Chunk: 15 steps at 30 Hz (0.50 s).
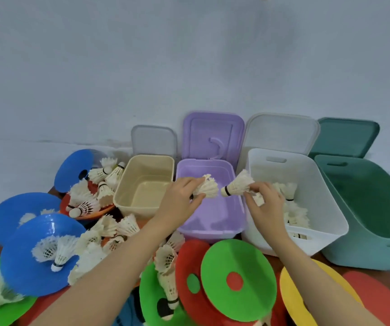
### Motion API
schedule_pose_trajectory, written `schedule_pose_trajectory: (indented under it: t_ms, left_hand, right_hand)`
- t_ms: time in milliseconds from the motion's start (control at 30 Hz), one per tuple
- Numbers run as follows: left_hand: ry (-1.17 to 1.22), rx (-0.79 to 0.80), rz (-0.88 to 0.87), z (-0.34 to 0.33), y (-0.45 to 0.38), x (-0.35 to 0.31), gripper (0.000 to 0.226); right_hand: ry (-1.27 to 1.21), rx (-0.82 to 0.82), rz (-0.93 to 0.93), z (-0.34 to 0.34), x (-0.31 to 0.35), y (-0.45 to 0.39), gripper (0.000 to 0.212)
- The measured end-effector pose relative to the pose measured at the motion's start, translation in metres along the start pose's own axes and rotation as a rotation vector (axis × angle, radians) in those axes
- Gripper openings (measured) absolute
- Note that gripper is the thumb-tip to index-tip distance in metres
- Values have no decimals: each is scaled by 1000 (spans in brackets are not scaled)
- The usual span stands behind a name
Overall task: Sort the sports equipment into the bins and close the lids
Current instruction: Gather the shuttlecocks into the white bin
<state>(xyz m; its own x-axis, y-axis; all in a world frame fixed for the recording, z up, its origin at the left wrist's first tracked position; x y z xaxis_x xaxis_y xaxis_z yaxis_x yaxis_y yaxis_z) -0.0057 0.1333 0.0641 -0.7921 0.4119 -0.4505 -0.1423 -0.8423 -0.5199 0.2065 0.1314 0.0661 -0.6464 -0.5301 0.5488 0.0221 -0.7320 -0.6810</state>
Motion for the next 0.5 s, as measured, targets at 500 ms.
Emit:
schedule_pose_trajectory:
  t_ms: [500]
  left_hand:
    - [57, 125, 124, -167, -130, -108, 41]
  right_hand:
    - [120, 74, -207, 90, -177, -62, 14]
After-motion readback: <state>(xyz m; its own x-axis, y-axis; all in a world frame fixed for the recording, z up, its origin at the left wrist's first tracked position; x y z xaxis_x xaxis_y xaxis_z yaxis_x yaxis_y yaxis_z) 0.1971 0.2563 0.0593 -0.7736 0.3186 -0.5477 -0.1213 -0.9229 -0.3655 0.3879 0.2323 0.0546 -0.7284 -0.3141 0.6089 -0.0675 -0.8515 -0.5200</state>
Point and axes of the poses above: each hand's wrist, its own y-axis away from the middle knuckle, its own z-axis out of the back of the hand, x = y × z, the point moved 7 cm from there along -y, towards the middle knuckle, and after that the axes turned 6 degrees about z, right-handed, at the moved point
